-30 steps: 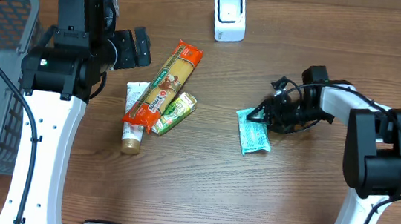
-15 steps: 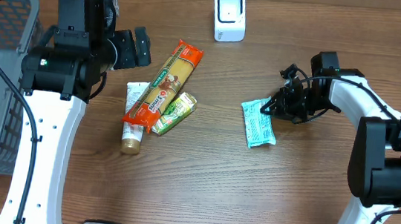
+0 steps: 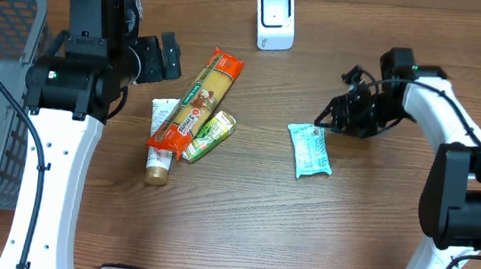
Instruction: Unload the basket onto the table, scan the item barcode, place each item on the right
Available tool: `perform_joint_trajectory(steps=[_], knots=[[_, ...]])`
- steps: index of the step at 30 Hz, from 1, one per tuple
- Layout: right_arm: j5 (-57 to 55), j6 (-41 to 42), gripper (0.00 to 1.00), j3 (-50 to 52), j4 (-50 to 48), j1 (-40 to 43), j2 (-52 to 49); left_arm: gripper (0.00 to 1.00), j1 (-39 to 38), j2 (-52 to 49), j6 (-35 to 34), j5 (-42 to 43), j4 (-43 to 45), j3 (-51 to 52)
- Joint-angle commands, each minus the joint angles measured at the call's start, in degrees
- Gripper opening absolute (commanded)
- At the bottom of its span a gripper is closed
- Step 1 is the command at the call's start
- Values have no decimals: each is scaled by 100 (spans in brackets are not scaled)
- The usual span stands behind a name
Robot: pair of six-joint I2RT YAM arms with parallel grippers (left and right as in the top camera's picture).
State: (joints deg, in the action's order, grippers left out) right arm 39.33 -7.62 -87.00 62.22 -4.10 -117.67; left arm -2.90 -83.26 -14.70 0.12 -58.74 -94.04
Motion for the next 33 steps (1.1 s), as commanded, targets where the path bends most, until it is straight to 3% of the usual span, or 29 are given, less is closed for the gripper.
perform_joint_trajectory(steps=[1, 10, 21, 33], knots=[[-133, -116, 55, -142, 348, 33, 195, 99, -13, 2, -74, -72, 4, -50], [-20, -37, 51, 144, 789, -787, 195, 100, -13, 2, -74, -72, 4, -50], [-2179, 804, 50, 155, 22, -2350, 177, 99, -13, 2, -74, -72, 7, -50], [-3001, 1239, 52, 157, 149, -2358, 162, 99, -13, 2, -74, -74, 4, -50]])
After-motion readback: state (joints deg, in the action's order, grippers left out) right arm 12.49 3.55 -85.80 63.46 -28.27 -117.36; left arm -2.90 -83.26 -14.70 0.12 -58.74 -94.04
